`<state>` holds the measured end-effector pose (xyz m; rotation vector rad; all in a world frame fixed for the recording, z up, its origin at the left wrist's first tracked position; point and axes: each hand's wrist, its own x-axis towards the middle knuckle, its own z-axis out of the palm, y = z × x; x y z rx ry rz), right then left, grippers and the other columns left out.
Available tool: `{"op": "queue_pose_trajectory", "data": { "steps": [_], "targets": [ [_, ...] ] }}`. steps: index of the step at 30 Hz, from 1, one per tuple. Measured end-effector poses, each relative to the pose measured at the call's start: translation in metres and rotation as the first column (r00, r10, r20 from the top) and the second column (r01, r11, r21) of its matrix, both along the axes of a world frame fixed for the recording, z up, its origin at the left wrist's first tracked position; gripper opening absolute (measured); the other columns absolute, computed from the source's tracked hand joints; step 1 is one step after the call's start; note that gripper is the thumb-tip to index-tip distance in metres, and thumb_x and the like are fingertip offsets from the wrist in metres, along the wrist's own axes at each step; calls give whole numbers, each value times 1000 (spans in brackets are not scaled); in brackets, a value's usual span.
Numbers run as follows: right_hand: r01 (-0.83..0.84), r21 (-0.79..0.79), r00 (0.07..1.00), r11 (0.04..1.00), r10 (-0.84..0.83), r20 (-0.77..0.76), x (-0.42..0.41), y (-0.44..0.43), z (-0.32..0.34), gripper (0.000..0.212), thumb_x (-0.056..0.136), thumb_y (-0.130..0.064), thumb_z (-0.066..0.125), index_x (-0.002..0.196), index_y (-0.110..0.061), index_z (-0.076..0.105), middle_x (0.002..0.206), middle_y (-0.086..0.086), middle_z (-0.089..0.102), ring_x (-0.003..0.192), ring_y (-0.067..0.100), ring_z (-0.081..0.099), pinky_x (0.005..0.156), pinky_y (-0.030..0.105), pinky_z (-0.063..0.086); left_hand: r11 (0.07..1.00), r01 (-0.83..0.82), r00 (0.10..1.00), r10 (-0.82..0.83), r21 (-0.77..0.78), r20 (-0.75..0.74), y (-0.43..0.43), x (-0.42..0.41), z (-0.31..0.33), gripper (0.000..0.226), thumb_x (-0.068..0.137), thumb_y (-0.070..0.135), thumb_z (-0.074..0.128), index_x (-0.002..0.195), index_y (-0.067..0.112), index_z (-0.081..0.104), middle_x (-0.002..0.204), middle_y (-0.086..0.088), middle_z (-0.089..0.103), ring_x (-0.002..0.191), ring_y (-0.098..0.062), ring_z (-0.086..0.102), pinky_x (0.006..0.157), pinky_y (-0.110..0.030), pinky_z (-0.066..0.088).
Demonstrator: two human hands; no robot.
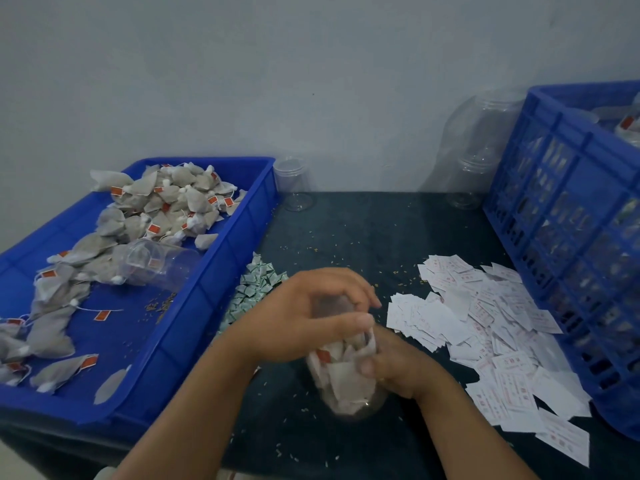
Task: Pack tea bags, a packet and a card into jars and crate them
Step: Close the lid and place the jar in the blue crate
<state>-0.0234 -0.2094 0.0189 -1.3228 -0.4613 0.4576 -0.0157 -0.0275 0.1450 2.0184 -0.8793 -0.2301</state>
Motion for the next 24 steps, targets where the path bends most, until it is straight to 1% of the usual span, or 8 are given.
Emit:
{"op": "queue_pose_trajectory", "data": {
  "steps": [2, 4, 7, 9, 12, 18, 20, 24],
  "targets": [
    [-36, 41, 997, 999, 38, -63, 2, -1, 1, 102, 72, -52, 96, 144, 5, 50, 119, 13, 70, 109, 28, 67, 90, 38, 54, 997, -19, 1000, 19, -77, 7, 9, 1, -3, 29, 89, 39, 74, 113, 22, 78, 136, 9, 66, 133, -18, 59, 109, -47, 50],
    [127, 30, 992, 991, -126, -21, 3, 0, 0, 88, 73, -36, 98, 146, -15, 55, 124, 6, 74, 115, 22, 69, 93, 36, 57, 984, -175, 979, 176, -20, 107, 15, 4, -4, 56, 85, 52, 75, 138, 38, 65, 148, 21, 54, 140, -6, 50, 113, -44, 47],
    [367, -28, 922, 930, -360, 141, 2, 6, 5, 70, 77, -15, 91, 137, -38, 64, 121, -2, 77, 109, 13, 75, 86, 28, 60, 933, -300, 950, 311, 198, -22, 14, 3, 0, 90, 75, 74, 63, 157, 51, 30, 155, 31, 40, 138, 10, 41, 118, -36, 42],
    [423, -56, 891, 905, -403, 208, 0, 12, 2, 74, 76, -18, 94, 138, -42, 62, 121, -7, 77, 107, 9, 77, 80, 21, 60, 880, -388, 919, 393, 272, 40, -3, -4, -5, 96, 70, 85, 59, 154, 48, 34, 150, 29, 42, 133, 6, 44, 112, -28, 41],
    [392, -83, 912, 916, -376, 164, -4, 11, -2, 69, 73, -19, 94, 131, -40, 64, 116, -2, 79, 104, 16, 79, 77, 29, 62, 803, -585, 802, 554, 110, 224, -28, -15, -15, 63, 73, 76, 69, 127, 44, 62, 122, 31, 60, 113, 9, 56, 96, -21, 47],
    [272, -90, 962, 958, -267, 63, 2, -2, 1, 56, 66, -21, 91, 111, -49, 70, 108, -7, 79, 103, 10, 76, 81, 26, 59, 872, -489, 868, 488, -15, 95, -16, -2, -22, 37, 79, 39, 77, 116, 42, 73, 113, 29, 69, 107, 8, 64, 92, -27, 57],
    [288, -98, 956, 953, -281, 81, 3, 1, 0, 60, 69, -18, 90, 115, -50, 69, 108, -8, 79, 102, 10, 76, 80, 27, 60, 884, -459, 885, 464, -85, 42, -12, -1, -28, 45, 81, 36, 84, 124, 40, 70, 119, 26, 69, 113, 7, 64, 96, -27, 56],
    [429, -81, 898, 899, -416, 144, 1, 16, -7, 64, 77, -16, 94, 129, -40, 65, 116, 2, 79, 104, 23, 80, 79, 47, 68, 779, -616, 787, 615, -119, -53, -16, -3, -37, 94, 58, 75, 81, 142, 45, 49, 129, 29, 58, 120, 12, 55, 99, -19, 50]
  ]
}}
